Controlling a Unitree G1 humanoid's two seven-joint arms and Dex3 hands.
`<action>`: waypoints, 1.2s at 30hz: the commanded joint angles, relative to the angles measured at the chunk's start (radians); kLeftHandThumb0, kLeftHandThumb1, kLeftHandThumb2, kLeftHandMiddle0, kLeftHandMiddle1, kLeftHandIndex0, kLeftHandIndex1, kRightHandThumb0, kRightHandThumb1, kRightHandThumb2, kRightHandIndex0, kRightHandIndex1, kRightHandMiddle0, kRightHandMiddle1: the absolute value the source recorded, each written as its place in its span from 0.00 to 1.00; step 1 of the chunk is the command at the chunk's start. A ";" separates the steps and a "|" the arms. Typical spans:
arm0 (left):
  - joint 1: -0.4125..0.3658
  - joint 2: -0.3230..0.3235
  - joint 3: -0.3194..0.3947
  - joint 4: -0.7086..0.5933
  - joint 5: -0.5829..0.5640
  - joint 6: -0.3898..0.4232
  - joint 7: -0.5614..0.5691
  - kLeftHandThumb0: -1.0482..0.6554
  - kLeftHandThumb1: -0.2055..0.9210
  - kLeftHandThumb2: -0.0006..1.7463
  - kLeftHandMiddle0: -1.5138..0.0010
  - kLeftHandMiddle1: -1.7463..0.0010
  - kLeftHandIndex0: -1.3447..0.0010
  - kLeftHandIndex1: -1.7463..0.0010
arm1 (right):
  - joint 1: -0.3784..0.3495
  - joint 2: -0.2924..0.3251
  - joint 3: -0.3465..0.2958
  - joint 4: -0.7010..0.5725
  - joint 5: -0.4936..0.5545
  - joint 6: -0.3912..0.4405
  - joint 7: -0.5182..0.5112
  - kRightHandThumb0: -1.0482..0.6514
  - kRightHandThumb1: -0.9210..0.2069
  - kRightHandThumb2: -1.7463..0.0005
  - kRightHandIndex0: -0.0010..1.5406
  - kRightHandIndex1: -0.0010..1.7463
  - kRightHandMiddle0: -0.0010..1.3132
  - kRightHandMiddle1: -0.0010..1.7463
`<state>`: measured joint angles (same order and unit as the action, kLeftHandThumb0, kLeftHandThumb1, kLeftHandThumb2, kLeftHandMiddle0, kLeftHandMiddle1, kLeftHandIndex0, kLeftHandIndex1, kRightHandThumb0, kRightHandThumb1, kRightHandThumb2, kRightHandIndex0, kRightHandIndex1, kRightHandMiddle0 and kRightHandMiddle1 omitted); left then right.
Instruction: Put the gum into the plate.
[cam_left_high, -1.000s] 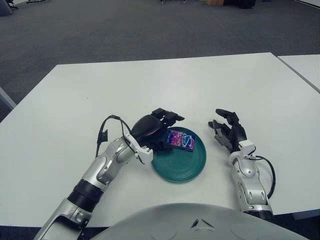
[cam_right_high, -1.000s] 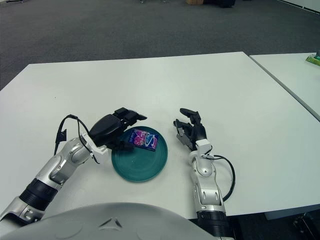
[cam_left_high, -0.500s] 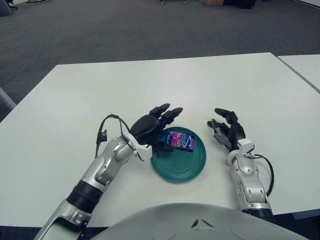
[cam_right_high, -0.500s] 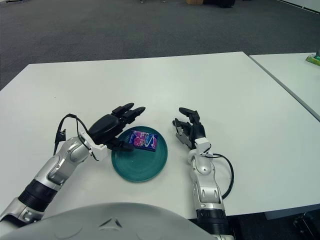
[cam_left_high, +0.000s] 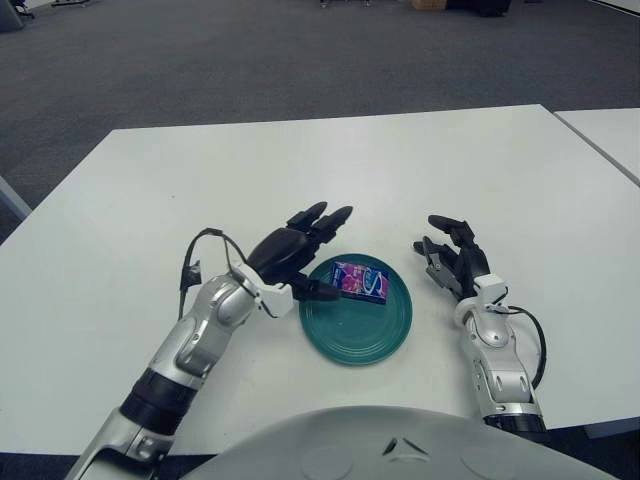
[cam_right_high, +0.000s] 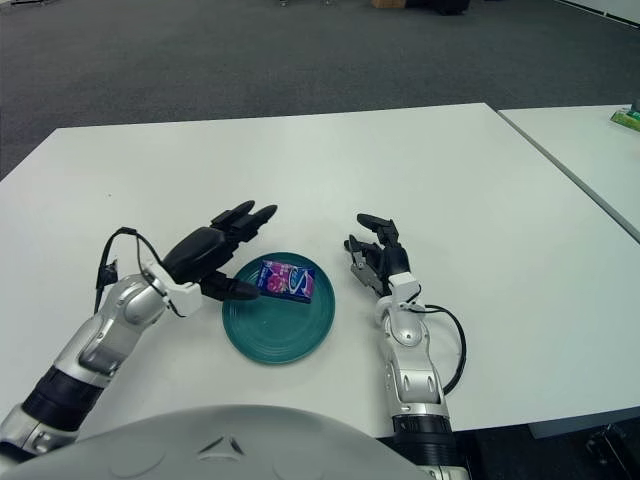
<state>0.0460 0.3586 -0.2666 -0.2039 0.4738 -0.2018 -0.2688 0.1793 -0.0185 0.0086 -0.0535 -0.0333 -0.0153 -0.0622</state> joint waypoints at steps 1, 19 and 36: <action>0.026 -0.064 0.073 0.095 -0.107 0.040 0.058 0.00 1.00 0.19 1.00 1.00 1.00 1.00 | 0.010 0.002 0.006 0.021 -0.013 0.029 0.001 0.34 0.00 0.67 0.36 0.38 0.07 0.56; 0.087 -0.325 0.318 0.231 -0.434 0.097 0.294 0.07 1.00 0.55 0.63 0.93 0.86 0.45 | 0.021 0.000 0.004 0.009 -0.013 0.028 0.006 0.33 0.00 0.68 0.36 0.38 0.07 0.56; 0.130 -0.416 0.395 0.349 -0.582 0.039 0.294 0.10 1.00 0.54 0.63 0.66 0.65 0.35 | 0.036 0.007 0.005 0.020 0.003 0.021 0.027 0.34 0.00 0.69 0.36 0.39 0.07 0.57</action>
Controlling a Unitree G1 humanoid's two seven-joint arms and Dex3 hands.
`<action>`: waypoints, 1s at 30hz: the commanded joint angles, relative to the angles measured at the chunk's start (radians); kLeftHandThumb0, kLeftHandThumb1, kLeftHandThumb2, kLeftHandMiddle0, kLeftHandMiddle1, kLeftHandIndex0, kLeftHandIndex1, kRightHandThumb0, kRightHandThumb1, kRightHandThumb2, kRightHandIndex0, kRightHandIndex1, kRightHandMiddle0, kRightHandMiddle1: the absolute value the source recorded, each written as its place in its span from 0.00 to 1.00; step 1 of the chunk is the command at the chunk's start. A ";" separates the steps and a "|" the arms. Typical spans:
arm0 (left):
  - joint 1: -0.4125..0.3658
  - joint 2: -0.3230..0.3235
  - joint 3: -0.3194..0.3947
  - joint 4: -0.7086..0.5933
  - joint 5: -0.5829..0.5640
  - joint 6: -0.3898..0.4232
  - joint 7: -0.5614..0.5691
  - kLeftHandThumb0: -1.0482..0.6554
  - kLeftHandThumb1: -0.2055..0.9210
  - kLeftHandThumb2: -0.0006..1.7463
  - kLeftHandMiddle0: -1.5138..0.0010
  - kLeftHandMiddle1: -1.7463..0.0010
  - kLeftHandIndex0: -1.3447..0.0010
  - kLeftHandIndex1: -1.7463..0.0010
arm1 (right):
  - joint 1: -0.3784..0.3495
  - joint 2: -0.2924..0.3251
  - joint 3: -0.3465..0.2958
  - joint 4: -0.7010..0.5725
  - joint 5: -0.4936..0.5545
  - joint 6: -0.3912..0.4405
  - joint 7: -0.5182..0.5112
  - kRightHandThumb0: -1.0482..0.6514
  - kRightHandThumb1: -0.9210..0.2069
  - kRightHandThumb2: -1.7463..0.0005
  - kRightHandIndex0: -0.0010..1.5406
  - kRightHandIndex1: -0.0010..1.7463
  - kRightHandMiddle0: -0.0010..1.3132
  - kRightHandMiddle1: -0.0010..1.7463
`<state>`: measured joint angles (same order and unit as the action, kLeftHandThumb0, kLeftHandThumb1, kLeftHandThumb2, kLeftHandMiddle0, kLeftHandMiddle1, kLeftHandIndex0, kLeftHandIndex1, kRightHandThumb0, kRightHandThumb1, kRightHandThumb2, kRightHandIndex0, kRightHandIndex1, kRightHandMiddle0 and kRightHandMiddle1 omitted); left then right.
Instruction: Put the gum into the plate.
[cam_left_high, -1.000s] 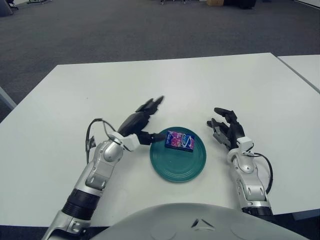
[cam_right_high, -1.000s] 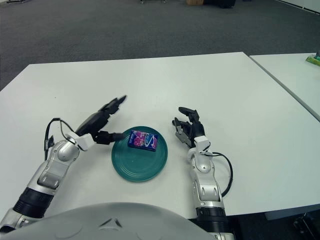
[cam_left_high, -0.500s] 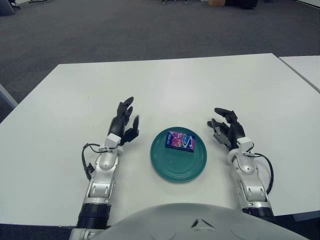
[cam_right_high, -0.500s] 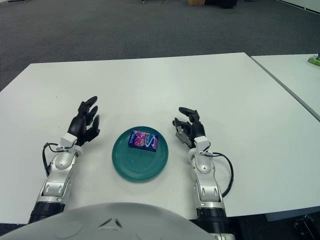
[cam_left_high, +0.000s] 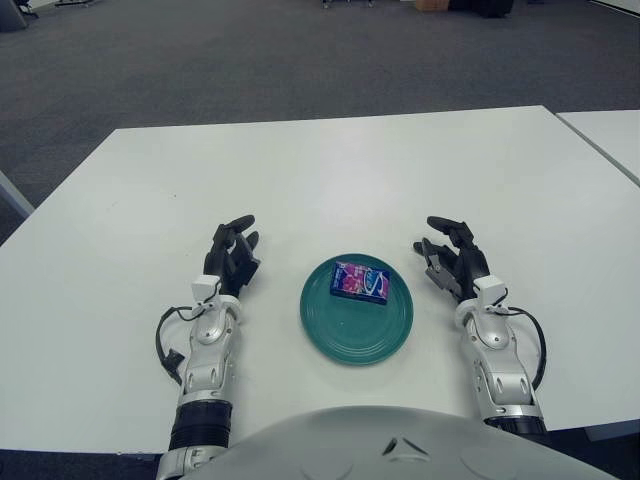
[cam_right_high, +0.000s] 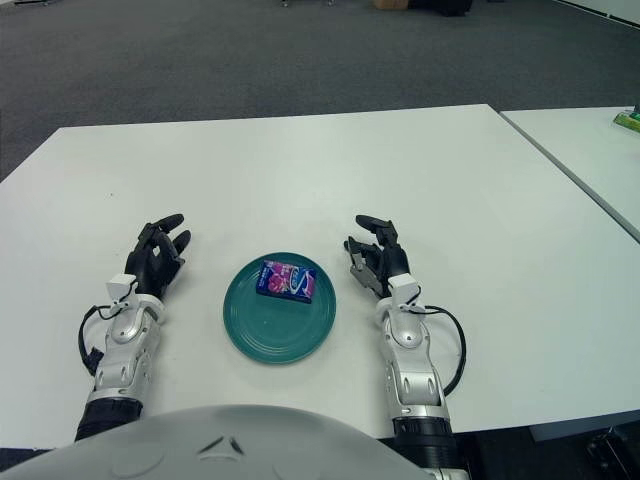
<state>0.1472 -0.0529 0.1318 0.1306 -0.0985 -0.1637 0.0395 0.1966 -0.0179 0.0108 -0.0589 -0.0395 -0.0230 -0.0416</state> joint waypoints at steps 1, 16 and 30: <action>0.032 -0.005 -0.006 0.014 -0.011 -0.003 -0.019 0.10 1.00 0.54 0.63 0.66 0.65 0.35 | 0.019 0.007 0.002 0.026 0.009 0.028 0.008 0.34 0.00 0.69 0.36 0.39 0.07 0.57; 0.096 0.030 -0.026 0.072 -0.061 -0.040 -0.169 0.09 1.00 0.52 0.60 0.62 0.73 0.34 | 0.026 0.010 0.006 0.050 0.003 0.011 0.010 0.34 0.00 0.68 0.35 0.39 0.08 0.58; 0.167 0.025 -0.076 -0.043 -0.047 -0.003 -0.170 0.12 1.00 0.52 0.59 0.55 0.71 0.35 | 0.033 0.032 0.015 0.071 -0.004 0.002 -0.009 0.34 0.00 0.70 0.36 0.38 0.09 0.59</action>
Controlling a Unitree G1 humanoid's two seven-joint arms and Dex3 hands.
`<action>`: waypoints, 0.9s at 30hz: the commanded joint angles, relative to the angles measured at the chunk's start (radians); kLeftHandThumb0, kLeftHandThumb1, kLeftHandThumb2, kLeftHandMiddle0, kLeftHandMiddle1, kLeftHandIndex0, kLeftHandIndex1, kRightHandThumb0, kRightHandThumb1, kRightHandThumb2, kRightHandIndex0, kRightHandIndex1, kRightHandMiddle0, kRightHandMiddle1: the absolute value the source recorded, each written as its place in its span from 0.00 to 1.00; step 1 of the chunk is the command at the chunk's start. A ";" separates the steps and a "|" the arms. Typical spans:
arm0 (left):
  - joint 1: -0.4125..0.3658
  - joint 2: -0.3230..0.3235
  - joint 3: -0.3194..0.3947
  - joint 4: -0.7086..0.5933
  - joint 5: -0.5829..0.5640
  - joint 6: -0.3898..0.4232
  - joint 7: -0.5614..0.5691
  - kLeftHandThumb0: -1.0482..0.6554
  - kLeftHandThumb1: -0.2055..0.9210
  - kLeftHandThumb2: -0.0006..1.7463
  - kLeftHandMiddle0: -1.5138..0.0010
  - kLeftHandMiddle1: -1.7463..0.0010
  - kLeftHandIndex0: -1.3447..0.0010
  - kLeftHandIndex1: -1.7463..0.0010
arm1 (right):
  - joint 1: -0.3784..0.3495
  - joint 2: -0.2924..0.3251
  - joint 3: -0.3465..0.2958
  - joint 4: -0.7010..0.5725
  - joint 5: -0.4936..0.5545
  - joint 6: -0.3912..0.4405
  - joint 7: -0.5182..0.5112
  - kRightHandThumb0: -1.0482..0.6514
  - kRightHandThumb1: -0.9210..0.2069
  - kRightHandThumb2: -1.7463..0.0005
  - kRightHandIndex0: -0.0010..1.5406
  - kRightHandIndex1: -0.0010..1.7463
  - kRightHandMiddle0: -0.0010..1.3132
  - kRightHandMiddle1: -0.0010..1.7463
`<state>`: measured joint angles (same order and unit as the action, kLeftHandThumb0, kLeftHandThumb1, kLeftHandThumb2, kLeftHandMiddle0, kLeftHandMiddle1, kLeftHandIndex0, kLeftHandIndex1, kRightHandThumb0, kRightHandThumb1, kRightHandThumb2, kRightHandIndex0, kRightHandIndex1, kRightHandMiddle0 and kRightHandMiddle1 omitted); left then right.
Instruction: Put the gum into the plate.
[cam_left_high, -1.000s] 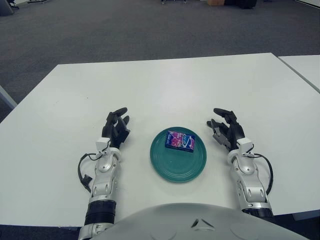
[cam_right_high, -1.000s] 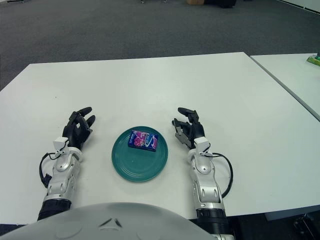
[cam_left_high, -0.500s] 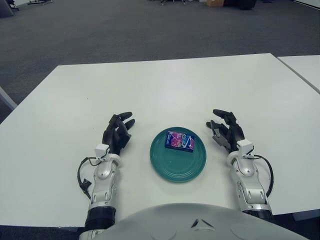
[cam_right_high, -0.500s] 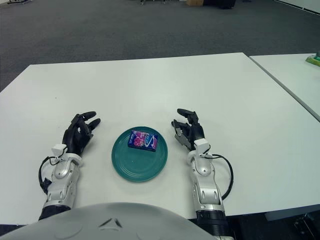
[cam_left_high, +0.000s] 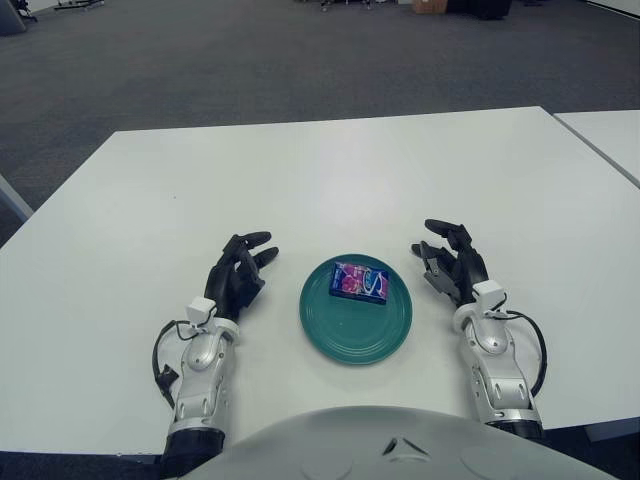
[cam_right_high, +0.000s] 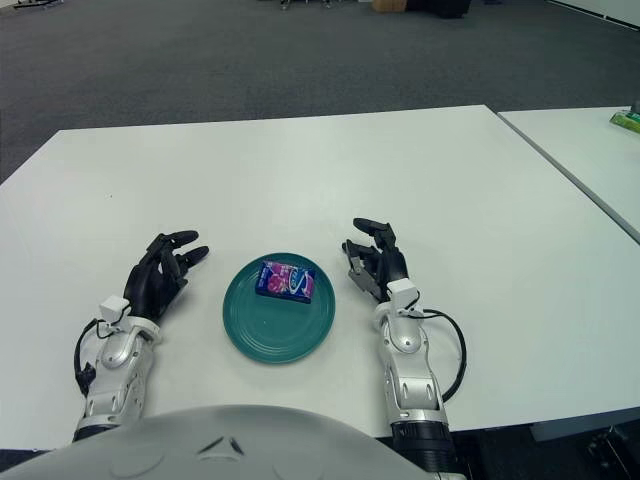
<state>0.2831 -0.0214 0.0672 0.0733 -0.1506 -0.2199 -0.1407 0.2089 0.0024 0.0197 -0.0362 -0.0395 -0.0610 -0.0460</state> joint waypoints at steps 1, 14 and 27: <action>0.032 -0.010 -0.013 0.006 0.006 0.057 0.016 0.12 1.00 0.52 0.59 0.55 0.71 0.35 | 0.020 0.012 0.006 0.051 -0.005 0.038 -0.007 0.34 0.01 0.70 0.36 0.38 0.09 0.59; 0.011 -0.033 -0.005 -0.019 0.020 0.072 0.072 0.09 1.00 0.52 0.62 0.55 0.67 0.34 | 0.022 0.026 -0.001 0.105 0.008 -0.024 -0.012 0.35 0.05 0.67 0.36 0.36 0.08 0.59; 0.023 -0.029 -0.013 -0.022 0.053 0.051 0.086 0.10 1.00 0.53 0.63 0.55 0.68 0.34 | 0.031 0.032 -0.001 0.120 0.004 -0.053 -0.021 0.34 0.04 0.67 0.34 0.30 0.08 0.59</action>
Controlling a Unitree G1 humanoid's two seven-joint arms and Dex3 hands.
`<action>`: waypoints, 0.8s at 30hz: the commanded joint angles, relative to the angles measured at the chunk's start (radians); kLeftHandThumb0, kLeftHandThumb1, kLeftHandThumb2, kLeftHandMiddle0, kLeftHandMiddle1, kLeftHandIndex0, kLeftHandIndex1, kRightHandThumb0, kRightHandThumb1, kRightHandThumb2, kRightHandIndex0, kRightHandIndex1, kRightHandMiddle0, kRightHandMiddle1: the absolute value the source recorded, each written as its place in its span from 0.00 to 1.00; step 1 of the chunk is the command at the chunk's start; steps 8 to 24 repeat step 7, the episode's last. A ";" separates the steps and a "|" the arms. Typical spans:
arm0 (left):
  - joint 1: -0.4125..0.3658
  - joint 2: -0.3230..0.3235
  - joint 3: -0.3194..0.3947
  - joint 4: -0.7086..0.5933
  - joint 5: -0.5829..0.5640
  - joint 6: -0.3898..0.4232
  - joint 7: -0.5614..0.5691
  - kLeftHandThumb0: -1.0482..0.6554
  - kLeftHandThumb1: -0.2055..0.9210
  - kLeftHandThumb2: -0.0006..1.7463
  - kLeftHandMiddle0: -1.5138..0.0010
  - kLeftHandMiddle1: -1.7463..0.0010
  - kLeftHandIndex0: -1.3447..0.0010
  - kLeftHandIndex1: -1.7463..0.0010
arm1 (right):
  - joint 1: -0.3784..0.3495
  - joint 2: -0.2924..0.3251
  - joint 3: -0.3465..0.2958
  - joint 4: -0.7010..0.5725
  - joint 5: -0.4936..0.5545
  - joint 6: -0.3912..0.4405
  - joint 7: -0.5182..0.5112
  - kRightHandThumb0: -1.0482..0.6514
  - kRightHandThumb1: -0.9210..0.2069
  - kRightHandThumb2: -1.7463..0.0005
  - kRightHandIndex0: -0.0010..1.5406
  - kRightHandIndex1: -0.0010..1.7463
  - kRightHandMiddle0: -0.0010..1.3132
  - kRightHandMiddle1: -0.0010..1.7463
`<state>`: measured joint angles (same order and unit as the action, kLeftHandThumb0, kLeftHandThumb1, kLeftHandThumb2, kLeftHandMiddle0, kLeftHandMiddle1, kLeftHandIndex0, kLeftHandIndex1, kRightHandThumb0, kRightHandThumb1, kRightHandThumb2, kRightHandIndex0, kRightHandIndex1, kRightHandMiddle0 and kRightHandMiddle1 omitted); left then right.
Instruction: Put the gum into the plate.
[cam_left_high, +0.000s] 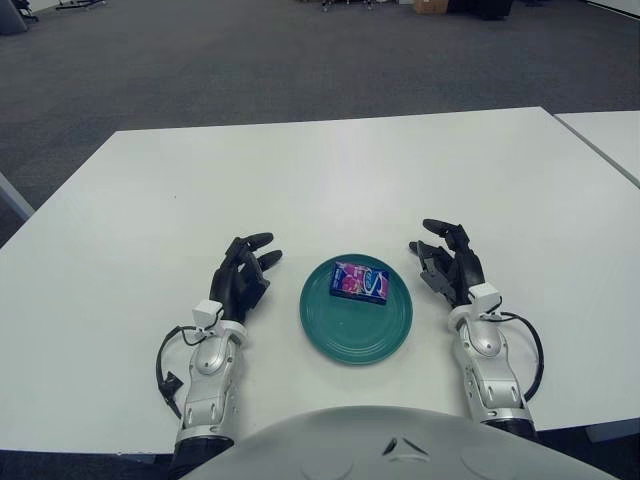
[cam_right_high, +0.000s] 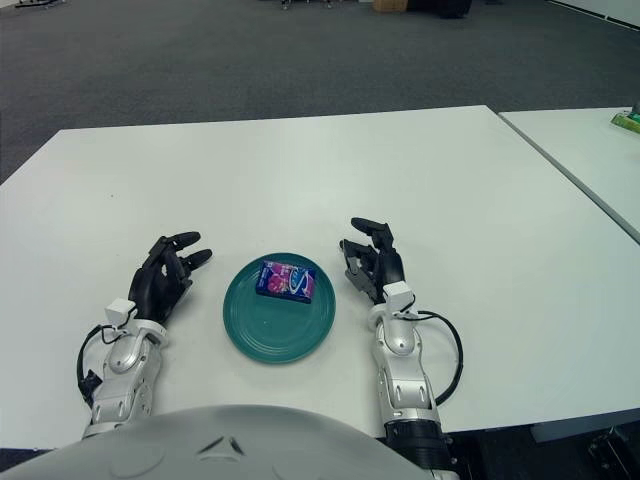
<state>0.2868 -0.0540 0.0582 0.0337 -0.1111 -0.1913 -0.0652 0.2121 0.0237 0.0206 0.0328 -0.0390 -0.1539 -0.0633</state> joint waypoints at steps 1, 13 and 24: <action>0.021 0.004 -0.005 0.015 0.015 0.023 0.011 0.10 1.00 0.53 0.63 0.55 0.68 0.34 | 0.029 0.011 -0.001 0.049 0.003 0.040 -0.004 0.34 0.04 0.67 0.34 0.30 0.08 0.59; 0.022 0.004 -0.007 0.012 0.021 0.026 0.017 0.10 1.00 0.53 0.63 0.55 0.68 0.34 | 0.032 0.013 -0.001 0.045 0.002 0.043 -0.010 0.35 0.04 0.67 0.35 0.30 0.08 0.60; 0.022 0.004 -0.007 0.012 0.021 0.026 0.017 0.10 1.00 0.53 0.63 0.55 0.68 0.34 | 0.032 0.013 -0.001 0.045 0.002 0.043 -0.010 0.35 0.04 0.67 0.35 0.30 0.08 0.60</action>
